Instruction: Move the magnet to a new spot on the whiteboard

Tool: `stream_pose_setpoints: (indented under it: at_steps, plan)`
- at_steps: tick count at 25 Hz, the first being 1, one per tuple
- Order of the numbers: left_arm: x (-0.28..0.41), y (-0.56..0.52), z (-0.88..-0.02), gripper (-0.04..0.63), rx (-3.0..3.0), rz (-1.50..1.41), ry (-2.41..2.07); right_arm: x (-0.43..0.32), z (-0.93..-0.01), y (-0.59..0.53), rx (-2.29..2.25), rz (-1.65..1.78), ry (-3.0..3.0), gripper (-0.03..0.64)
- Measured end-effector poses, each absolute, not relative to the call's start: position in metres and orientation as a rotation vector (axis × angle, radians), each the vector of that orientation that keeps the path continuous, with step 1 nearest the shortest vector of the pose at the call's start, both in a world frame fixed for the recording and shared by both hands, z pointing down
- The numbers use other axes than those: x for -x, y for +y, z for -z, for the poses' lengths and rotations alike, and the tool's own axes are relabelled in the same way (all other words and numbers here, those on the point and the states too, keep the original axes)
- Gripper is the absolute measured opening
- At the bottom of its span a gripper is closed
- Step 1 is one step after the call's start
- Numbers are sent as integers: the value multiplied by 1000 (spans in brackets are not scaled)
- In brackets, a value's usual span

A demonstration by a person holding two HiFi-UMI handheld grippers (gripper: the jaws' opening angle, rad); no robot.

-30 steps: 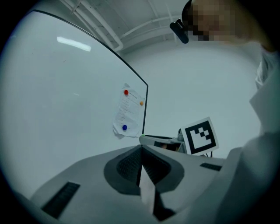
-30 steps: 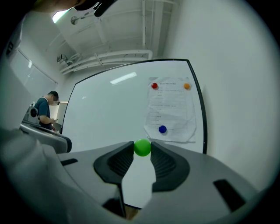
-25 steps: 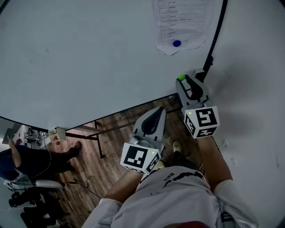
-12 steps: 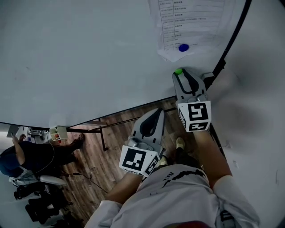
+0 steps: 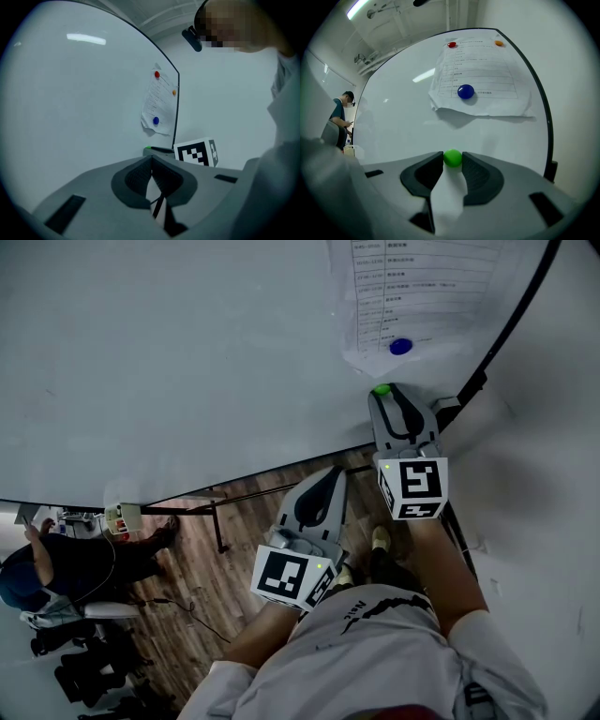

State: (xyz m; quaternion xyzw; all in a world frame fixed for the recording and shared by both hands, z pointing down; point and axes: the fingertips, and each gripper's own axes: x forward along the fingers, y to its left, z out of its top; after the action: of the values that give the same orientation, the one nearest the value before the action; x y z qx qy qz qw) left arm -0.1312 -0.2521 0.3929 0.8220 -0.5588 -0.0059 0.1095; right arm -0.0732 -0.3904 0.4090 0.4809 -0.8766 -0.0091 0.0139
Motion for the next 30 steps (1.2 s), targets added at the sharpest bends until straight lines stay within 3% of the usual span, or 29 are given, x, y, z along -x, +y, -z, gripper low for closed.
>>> stream_pose_setpoints:
  at_steps: [19,26,30]
  plan:
    - [115,-209,-377,11,-2500,74,-1566,56,-384,-320,-1463,-19,-2764,128]
    - [113,-176,-369,11,-2535,114,-1536,55,-369,-262,-1396,-49,-2821,40]
    - [112,-160,-360,12,-2560,140,-1516,54,-360,-231,-1383,-70,-2848,25]
